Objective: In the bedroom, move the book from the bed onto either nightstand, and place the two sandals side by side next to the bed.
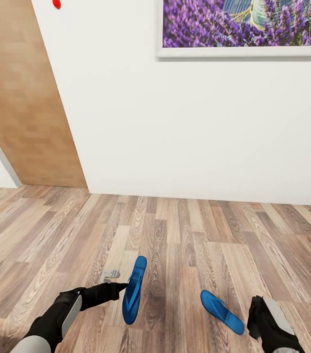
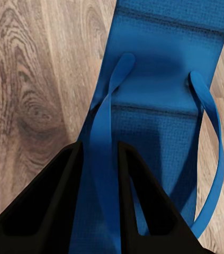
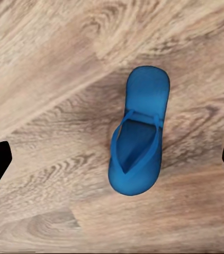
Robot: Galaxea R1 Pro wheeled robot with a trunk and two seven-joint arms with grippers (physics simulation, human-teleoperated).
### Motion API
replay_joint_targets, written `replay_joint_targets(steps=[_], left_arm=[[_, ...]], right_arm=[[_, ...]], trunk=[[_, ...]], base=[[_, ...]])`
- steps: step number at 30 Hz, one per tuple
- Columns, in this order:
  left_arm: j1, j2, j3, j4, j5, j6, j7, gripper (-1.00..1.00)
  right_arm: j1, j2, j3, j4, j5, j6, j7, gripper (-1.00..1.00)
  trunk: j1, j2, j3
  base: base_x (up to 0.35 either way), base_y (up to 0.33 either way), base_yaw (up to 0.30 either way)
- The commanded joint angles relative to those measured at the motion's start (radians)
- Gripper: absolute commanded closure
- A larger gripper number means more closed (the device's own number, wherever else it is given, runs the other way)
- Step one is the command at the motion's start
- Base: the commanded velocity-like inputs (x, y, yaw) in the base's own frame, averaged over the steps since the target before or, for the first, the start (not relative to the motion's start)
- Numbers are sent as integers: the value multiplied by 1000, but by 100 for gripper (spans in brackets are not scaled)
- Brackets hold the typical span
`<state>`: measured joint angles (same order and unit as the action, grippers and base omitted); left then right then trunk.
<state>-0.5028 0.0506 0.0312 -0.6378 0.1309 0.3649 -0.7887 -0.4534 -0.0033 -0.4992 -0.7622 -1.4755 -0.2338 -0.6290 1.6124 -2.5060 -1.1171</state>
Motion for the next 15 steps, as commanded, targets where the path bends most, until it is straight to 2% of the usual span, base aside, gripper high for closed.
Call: replay_joint_targets(steps=[1,3,5,7,9,12,15], left_arm=[[0,0,1,0,4,6,2,100],[0,0,1,0,5,6,2,100],[0,0,1,0,5,6,2,100],[0,0,1,0,4,6,2,100],[0,0,1,0,4,6,2,100],[0,0,1,0,5,6,2,100],[0,0,1,0,4,6,2,100]], right_arm=[[-5,-1,0,-1,-9,-4,-13,-100],[-18,-4,1,0,-9,60,-57,-100],[-21,-9,1,0,-8,195,-74,-100],[-23,-33,1,0,-7,320,-92,-100],[-23,-50,1,0,-7,383,-128,-100],[-24,-58,1,-1,-7,419,-177,-100],[-24,-62,1,-2,-8,459,-197,-100]], trunk=[[0,0,-1],[0,0,-1],[0,0,-1],[0,0,-1],[0,0,-1],[0,0,-1],[0,0,-1]], base=[[0,0,0],[0,0,0],[0,0,0],[0,0,0],[0,0,0],[0,0,0],[0,0,0]])
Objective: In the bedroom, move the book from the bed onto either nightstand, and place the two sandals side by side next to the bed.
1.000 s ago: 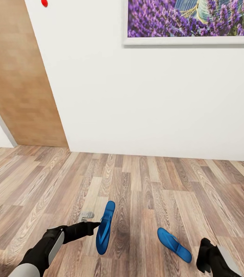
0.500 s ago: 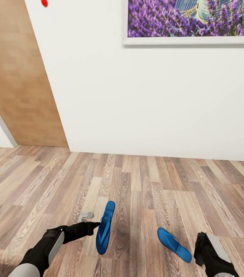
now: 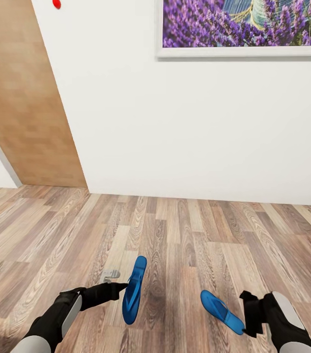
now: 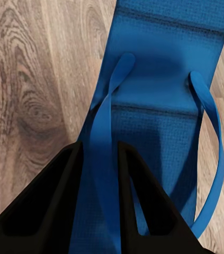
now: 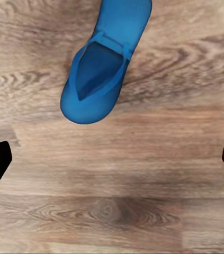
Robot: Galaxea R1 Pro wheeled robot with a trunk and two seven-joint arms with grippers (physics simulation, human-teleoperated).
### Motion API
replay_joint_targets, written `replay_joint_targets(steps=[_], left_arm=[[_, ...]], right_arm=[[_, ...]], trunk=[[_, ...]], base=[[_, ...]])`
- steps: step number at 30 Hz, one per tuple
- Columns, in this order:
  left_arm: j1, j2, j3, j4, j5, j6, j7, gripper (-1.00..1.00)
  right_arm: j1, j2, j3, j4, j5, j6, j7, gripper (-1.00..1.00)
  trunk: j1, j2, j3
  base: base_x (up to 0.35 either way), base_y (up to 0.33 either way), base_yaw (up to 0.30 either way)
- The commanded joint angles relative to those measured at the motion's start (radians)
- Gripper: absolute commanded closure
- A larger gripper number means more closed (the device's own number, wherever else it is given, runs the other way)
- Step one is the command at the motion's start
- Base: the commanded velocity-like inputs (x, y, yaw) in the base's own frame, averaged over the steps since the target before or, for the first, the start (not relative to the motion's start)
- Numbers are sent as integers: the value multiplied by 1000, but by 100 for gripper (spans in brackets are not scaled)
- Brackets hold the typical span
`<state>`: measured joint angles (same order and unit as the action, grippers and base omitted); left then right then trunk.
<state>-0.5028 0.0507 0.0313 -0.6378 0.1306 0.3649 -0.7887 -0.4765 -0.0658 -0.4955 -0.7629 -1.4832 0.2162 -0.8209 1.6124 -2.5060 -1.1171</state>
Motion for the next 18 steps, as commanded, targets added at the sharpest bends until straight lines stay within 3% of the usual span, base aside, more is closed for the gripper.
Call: replay_joint_targets(steps=[1,4,6,12,18], left_arm=[[0,0,1,0,4,6,2,100],[0,0,1,0,4,6,2,100],[0,0,1,-1,4,6,2,100],[0,0,1,-1,4,6,2,100],[0,0,1,-2,4,6,2,100]], right_arm=[[-1,-2,-3,-2,0,41,-9,-100],[-1,-9,-2,-6,7,136,-15,-100],[-1,-18,-1,-9,16,158,-17,-100],[-1,-71,3,-13,56,182,-45,-100],[-1,-82,3,-13,62,202,-49,-100]], trunk=[[0,0,-1],[0,0,-1],[0,0,-1],[1,-1,-9],[3,-2,-32]], base=[[0,0,0],[0,0,0],[0,0,0],[0,0,0],[0,0,0]])
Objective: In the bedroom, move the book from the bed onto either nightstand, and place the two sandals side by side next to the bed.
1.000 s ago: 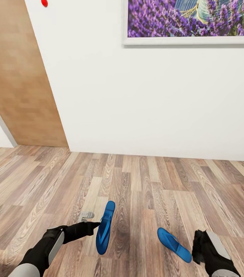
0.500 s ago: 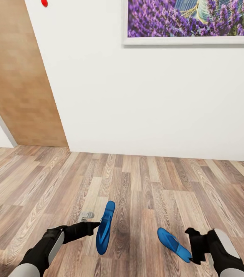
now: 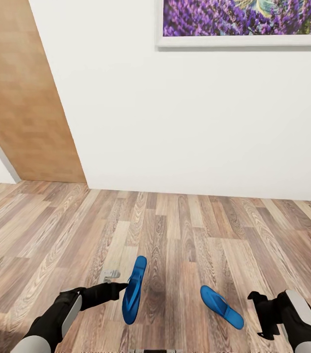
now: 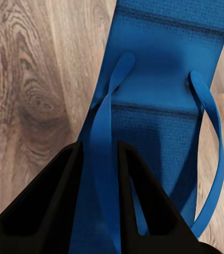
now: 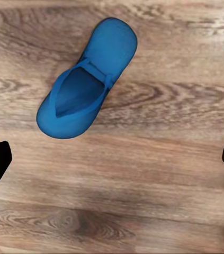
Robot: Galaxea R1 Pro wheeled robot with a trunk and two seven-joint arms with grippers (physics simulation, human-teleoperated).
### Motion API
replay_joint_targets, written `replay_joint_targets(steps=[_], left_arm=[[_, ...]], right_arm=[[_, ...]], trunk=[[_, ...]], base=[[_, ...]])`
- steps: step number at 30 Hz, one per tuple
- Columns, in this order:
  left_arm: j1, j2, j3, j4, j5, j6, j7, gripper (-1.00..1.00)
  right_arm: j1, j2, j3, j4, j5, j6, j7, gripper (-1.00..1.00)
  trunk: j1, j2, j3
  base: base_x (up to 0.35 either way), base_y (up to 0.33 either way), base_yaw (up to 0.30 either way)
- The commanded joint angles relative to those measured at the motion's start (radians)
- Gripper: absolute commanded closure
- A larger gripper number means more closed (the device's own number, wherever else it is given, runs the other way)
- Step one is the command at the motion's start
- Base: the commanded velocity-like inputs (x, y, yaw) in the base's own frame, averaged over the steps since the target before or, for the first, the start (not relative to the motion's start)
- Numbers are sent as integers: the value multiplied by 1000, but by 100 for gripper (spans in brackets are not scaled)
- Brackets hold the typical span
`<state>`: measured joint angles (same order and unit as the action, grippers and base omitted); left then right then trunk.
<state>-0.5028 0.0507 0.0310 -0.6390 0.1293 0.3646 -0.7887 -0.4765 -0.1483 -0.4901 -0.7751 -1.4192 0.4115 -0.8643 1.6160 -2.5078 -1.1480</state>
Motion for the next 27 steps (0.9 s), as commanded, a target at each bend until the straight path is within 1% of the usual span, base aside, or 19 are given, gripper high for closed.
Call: replay_joint_targets(steps=[1,7,27], left_arm=[[0,0,1,0,6,7,2,100],[0,0,1,0,6,7,2,100],[0,2,5,-1,7,7,2,100]], right_arm=[[-1,0,-2,-1,-2,19,-5,-100],[-1,0,-2,-1,-1,44,-5,-100],[-1,1,-2,-1,-1,47,-4,-100]], trunk=[[0,-1,-5],[3,-2,-28],[12,-7,-105]], base=[[0,0,0],[0,0,0],[0,0,0]])
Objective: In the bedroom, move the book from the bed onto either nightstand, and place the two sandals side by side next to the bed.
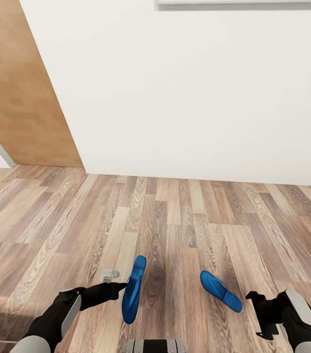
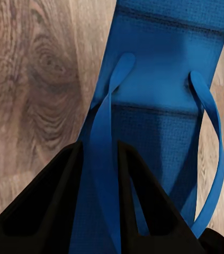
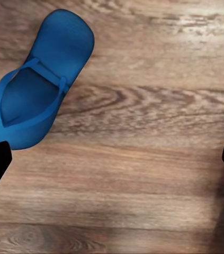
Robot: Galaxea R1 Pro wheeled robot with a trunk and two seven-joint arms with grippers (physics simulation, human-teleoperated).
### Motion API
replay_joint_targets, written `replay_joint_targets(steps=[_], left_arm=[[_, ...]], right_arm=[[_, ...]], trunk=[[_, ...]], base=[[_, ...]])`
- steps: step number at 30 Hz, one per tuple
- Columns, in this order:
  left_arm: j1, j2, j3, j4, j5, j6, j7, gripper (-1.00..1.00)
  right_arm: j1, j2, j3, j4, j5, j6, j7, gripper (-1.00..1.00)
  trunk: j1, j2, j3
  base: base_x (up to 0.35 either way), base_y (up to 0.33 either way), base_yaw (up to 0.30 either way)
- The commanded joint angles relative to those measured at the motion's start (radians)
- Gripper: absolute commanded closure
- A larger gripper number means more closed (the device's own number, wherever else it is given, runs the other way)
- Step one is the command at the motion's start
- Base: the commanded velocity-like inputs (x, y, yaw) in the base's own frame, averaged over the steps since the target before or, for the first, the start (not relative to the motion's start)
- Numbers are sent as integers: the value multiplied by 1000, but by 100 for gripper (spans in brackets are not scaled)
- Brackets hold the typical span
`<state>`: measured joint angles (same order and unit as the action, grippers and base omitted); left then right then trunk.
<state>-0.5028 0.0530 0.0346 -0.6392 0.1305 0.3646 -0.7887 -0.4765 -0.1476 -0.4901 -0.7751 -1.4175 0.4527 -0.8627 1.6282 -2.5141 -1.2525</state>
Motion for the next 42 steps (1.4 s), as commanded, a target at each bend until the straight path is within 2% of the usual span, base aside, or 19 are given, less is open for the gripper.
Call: replay_joint_targets(steps=[1,6,9,11,13,15,16,17,18,19,21,24,27,30,33,38,42], left_arm=[[0,0,2,0,6,7,2,100],[0,5,5,0,7,8,2,100],[0,17,21,-3,9,9,2,100],[-2,44,60,-12,14,12,-4,100],[-5,71,123,-35,40,16,-8,100],[-11,88,189,-54,97,24,-11,100],[-16,102,213,-61,137,35,-11,100],[-22,119,230,-67,174,48,-11,100],[-32,152,244,-74,233,78,-12,100],[-35,163,247,-76,255,90,-12,100],[-42,191,254,-80,351,127,-11,100],[-45,203,256,-82,435,147,-11,100],[-46,206,257,-83,464,154,-9,100],[-47,205,256,-83,476,156,-7,100],[-47,202,254,-83,478,157,-6,100],[-47,200,252,-83,478,157,-6,100],[-47,185,251,-83,477,157,-3,100]], right_arm=[[-1,0,-2,-1,-3,6,-6,-100],[-1,0,-2,-1,-3,6,-5,-100],[-1,0,-1,0,-3,6,-4,-100],[-1,0,-1,0,-3,6,-4,-100],[-1,-1,-2,0,-3,6,-4,-100],[-1,-1,-2,0,-3,6,-4,-100],[-1,-1,-2,0,-3,6,-4,-100],[-1,-1,-2,1,-3,6,-4,-100],[-1,-2,-2,2,-3,6,-3,-100],[-1,-2,-2,2,-3,6,-3,-100],[-1,-2,-2,4,-3,6,-3,-100],[-1,-1,-2,5,-3,6,-3,-100],[-1,-2,-2,5,-3,6,-4,-100],[-1,-2,-2,5,-3,6,-4,-100],[-1,-3,-2,4,-3,6,-4,-100],[-1,-12,-2,4,-3,6,-4,-100],[-1,-15,-2,5,-3,6,-4,-100]], trunk=[[0,-1,-5],[2,-2,-24],[2,-2,-24],[2,-2,-24],[2,-2,-24],[2,-2,-24],[2,-2,-24],[2,-2,-24],[2,-2,-24],[2,-2,-24],[2,-2,-24],[2,-2,-24],[2,-2,-24],[2,-2,-24],[2,-2,-24],[5,-3,-43],[6,-4,-59]], base=[[0,0,0],[0,0,0],[0,0,0],[0,0,0],[0,0,0],[0,0,0],[0,0,0],[0,0,0],[0,0,0],[0,0,0],[0,0,0],[0,0,0],[0,0,0],[0,0,0],[0,0,0],[0,0,0],[0,0,0]])
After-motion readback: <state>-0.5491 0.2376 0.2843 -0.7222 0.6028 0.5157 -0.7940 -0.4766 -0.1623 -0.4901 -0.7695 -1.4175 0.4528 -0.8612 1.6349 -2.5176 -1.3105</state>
